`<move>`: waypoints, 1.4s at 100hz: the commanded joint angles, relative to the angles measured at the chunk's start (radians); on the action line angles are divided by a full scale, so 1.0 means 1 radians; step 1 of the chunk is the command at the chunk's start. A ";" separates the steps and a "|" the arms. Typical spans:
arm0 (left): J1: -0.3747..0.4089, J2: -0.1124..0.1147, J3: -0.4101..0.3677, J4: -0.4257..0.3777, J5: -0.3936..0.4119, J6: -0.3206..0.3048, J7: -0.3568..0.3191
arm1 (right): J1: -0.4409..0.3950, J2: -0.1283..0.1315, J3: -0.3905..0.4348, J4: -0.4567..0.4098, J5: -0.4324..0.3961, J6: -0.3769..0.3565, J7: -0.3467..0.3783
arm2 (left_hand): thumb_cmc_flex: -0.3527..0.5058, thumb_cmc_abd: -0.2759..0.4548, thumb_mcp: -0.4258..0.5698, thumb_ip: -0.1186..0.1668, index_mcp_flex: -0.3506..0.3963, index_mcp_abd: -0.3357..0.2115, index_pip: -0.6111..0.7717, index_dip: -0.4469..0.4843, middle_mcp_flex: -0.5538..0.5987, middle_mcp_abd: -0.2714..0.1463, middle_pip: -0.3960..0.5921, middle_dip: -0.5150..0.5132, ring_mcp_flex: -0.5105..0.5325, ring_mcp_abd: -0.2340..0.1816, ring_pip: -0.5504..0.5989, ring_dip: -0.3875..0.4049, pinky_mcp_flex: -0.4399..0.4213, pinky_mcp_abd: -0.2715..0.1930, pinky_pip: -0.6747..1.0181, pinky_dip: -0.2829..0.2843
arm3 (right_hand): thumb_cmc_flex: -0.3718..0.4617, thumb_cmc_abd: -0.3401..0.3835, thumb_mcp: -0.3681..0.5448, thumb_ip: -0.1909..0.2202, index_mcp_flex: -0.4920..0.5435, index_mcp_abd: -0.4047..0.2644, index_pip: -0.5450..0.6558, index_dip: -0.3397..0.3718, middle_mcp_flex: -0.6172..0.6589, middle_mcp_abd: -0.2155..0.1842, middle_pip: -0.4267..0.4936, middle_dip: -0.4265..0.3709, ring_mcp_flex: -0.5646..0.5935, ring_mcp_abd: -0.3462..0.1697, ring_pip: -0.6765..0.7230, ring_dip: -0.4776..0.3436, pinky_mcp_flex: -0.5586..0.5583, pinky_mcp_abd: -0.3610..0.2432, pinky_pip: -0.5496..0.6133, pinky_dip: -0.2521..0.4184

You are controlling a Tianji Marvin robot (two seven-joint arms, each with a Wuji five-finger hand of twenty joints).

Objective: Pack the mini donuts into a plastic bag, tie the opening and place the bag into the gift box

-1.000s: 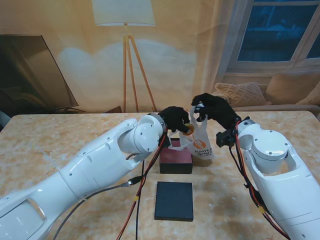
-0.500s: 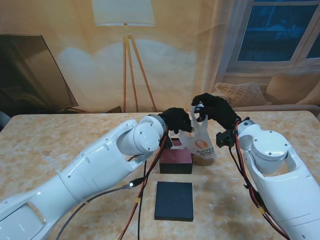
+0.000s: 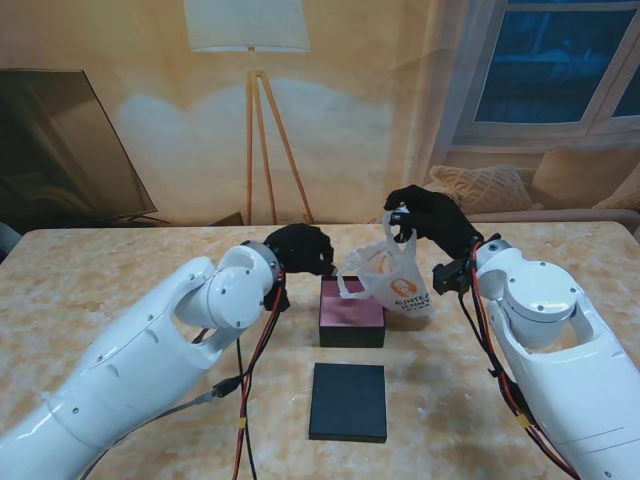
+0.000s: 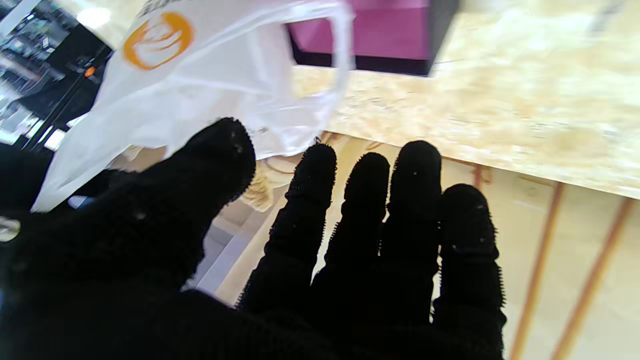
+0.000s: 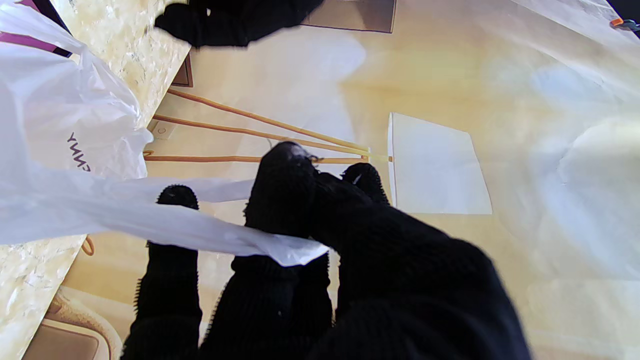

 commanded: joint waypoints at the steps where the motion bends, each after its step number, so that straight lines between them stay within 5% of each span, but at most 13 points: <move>1: 0.049 0.039 -0.029 -0.017 0.023 -0.015 -0.016 | -0.011 -0.005 0.001 -0.008 -0.001 -0.002 0.016 | 0.003 0.013 -0.005 0.023 -0.008 0.004 -0.027 -0.007 -0.038 0.015 -0.016 -0.012 -0.018 0.023 -0.016 -0.012 -0.016 0.010 -0.009 -0.003 | 0.061 0.037 0.051 0.017 0.007 -0.030 0.010 0.001 0.030 -0.090 0.062 0.001 0.009 -0.045 0.006 0.002 0.008 -0.023 0.018 0.011; 17: 0.190 0.083 -0.167 -0.095 0.190 -0.097 -0.099 | -0.008 -0.005 0.001 -0.006 0.000 0.001 0.018 | 0.005 0.016 -0.018 0.023 -0.012 -0.004 -0.053 -0.008 -0.052 0.008 -0.046 -0.026 -0.036 0.019 -0.040 -0.021 -0.023 0.006 -0.026 -0.003 | 0.062 0.037 0.051 0.017 0.007 -0.029 0.010 0.001 0.030 -0.089 0.062 0.002 0.008 -0.046 0.006 0.002 0.003 -0.024 0.015 0.010; 42: 0.437 0.110 -0.401 -0.211 0.394 -0.180 -0.179 | -0.006 -0.005 0.000 -0.007 -0.001 0.004 0.016 | 0.020 0.026 -0.038 0.026 -0.021 -0.020 -0.079 -0.007 -0.078 0.016 -0.082 -0.038 -0.070 0.021 -0.076 -0.032 -0.051 0.008 -0.063 -0.005 | 0.061 0.037 0.050 0.017 0.006 -0.030 0.009 0.001 0.030 -0.088 0.061 0.002 0.008 -0.045 0.006 0.003 0.005 -0.022 0.017 0.011; 66: 0.636 0.107 -0.563 -0.278 0.558 -0.249 -0.147 | -0.002 -0.005 -0.001 -0.003 -0.002 0.003 0.018 | 0.027 0.016 -0.049 0.028 -0.053 -0.055 -0.100 -0.009 -0.111 -0.009 -0.123 -0.052 -0.116 0.016 -0.119 -0.042 -0.076 0.000 -0.090 -0.003 | 0.061 0.037 0.051 0.017 0.007 -0.030 0.010 0.001 0.030 -0.090 0.061 0.002 0.010 -0.046 0.007 0.003 0.004 -0.023 0.017 0.010; 91: 0.757 0.100 -0.657 -0.315 0.691 -0.277 -0.110 | -0.002 -0.005 -0.001 -0.002 -0.003 0.002 0.017 | 0.041 -0.006 -0.033 0.029 -0.075 -0.058 -0.120 -0.019 -0.117 -0.023 -0.116 -0.032 -0.110 -0.004 -0.112 -0.022 -0.075 -0.009 -0.103 0.007 | 0.061 0.037 0.051 0.017 0.007 -0.029 0.009 0.001 0.031 -0.089 0.062 0.003 0.009 -0.045 0.007 0.003 0.005 -0.021 0.018 0.011; 140: 0.951 0.084 -0.768 -0.360 0.849 -0.208 -0.081 | -0.006 -0.006 0.000 -0.001 -0.005 0.000 0.015 | 0.054 -0.048 -0.013 0.026 -0.161 -0.111 -0.166 -0.051 -0.175 -0.048 -0.100 0.040 -0.156 -0.026 -0.118 0.025 -0.104 -0.028 -0.147 0.015 | 0.061 0.036 0.052 0.017 0.009 -0.031 0.010 0.001 0.031 -0.090 0.062 0.003 0.010 -0.045 0.008 0.003 0.005 -0.021 0.018 0.011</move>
